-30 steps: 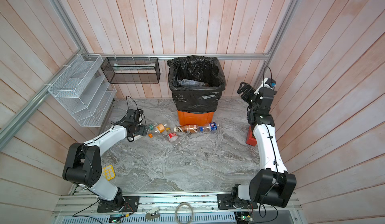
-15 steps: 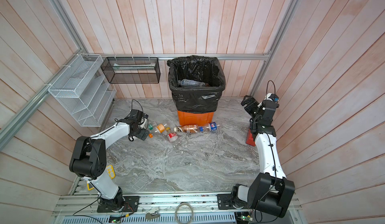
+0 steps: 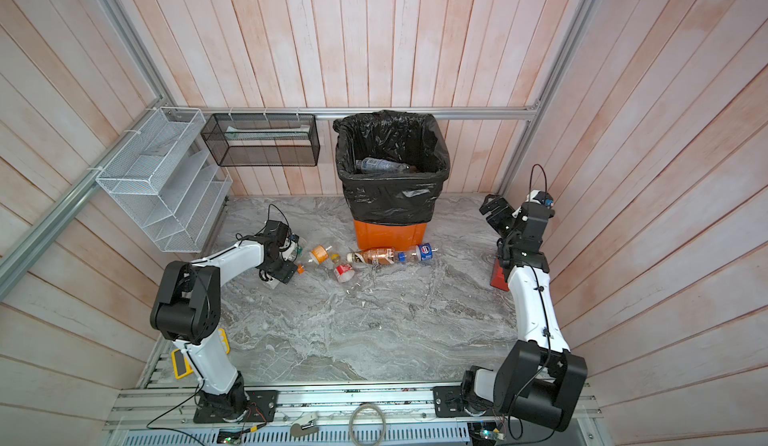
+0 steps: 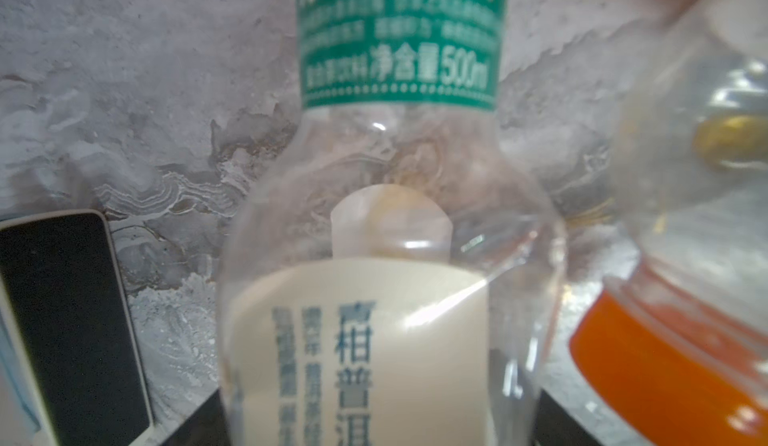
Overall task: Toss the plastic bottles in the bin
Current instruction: 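Grasp the clear green-labelled water bottle with the left gripper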
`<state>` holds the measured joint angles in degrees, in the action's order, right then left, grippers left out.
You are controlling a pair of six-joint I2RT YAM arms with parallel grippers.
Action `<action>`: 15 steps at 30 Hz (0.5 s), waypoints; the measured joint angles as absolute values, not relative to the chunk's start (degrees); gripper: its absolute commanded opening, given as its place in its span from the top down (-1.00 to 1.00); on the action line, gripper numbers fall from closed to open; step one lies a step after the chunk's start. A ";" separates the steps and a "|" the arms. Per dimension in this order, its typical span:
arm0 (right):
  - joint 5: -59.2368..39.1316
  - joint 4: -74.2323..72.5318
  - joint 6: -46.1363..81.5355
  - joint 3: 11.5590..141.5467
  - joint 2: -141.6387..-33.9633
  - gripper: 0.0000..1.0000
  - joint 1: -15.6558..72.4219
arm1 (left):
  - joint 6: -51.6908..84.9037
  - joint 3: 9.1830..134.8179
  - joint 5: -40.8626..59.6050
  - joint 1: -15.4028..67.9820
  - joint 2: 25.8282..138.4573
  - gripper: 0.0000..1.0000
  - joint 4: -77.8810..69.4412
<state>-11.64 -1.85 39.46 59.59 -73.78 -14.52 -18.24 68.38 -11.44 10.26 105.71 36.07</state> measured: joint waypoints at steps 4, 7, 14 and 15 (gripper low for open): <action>-11.75 -1.93 39.46 58.74 -73.89 -0.99 -14.57 | -17.23 68.47 -10.48 9.91 105.67 -0.37 36.62; -11.92 -1.96 39.46 58.06 -73.93 -0.99 -14.63 | -16.40 68.47 -9.41 9.67 105.19 -0.29 36.77; -11.97 -1.98 39.46 57.36 -74.04 -0.99 -14.72 | -12.97 68.51 -5.78 7.64 98.26 -0.03 36.62; -11.97 -1.98 39.46 57.30 -74.06 -0.99 -14.72 | -12.32 68.55 -5.08 7.09 96.84 -0.03 36.53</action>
